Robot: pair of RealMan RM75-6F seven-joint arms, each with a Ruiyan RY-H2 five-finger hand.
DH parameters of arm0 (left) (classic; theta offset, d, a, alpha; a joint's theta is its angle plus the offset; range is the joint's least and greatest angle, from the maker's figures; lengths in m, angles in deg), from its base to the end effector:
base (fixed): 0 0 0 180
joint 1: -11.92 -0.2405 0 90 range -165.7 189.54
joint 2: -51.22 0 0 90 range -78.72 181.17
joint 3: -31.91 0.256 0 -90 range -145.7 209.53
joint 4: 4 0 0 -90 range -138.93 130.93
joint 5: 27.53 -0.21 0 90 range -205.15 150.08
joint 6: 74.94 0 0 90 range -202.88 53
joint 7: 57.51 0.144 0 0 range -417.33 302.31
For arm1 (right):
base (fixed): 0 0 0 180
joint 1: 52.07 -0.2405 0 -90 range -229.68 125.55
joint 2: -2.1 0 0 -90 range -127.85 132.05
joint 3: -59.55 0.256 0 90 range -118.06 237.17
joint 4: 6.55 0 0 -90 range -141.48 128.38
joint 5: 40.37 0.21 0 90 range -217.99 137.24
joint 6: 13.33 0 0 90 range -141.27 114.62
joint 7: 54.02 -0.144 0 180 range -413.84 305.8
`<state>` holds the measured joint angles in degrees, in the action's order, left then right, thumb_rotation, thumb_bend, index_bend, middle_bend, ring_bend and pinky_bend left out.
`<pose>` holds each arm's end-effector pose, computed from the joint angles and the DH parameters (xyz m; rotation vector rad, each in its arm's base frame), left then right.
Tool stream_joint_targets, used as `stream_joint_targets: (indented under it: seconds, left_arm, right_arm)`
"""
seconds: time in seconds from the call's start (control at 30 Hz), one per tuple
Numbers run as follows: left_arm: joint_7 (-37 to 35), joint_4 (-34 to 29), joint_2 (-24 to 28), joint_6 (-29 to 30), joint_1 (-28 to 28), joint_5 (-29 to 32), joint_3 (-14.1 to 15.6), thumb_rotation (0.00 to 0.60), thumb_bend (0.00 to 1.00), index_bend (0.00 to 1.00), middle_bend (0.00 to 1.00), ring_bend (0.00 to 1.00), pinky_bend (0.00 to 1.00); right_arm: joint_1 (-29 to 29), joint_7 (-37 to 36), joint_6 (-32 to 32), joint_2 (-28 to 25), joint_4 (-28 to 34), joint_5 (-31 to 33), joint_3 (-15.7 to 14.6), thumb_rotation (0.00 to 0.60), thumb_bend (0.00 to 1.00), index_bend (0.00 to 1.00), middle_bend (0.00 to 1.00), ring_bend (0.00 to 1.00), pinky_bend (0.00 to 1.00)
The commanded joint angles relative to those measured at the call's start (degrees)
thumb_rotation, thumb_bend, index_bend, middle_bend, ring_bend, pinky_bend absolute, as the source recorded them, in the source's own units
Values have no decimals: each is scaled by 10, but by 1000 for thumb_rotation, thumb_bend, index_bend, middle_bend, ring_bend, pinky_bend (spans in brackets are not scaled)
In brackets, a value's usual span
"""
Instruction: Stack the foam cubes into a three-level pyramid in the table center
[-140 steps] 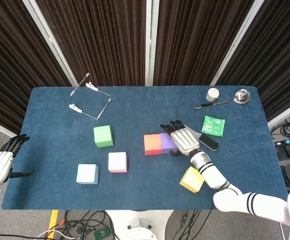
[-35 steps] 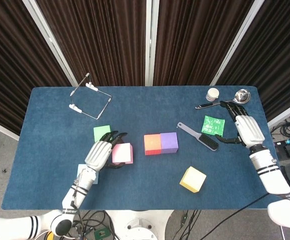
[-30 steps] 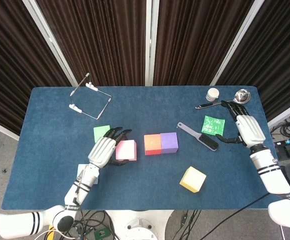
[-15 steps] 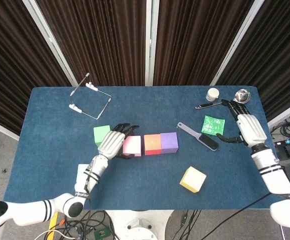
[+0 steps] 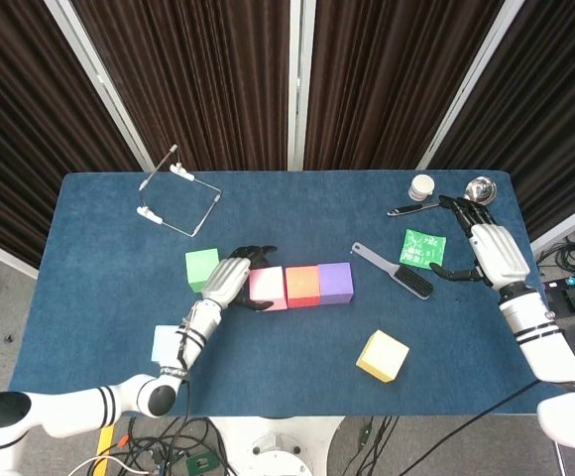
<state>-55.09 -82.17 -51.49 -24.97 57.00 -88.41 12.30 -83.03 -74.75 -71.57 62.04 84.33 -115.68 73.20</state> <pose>-0.0865 0.3508 -0.0716 -1.6967 -1.4542 -1.2493 -0.2233 -0.3469 0.1655 1.5196 -1.1602 1.1945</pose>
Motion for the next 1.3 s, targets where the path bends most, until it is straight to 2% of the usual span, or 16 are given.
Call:
stream_joint_targets:
  seconds: [0.03,0.43,1.3]
  left_arm:
    - [-12,12,-4,-7,7,2,-3,600,236,138,440,90,97]
    - [-38,49,-27,23,10,-30,11,600,236,137,441,90,97]
    - [-102,108,-57,23,11,-57,22,600,236,137,442,90,97]
  right_arm:
    - [0,-2,0,-1,-1,0,0,600,133,0,125,0,0]
    - [3,-15,1,2,-13,-6,-4,600,133,0,125,0,0]
    - [2,-25,9,9,-29,-8,-11,600,133,0,125,0,0]
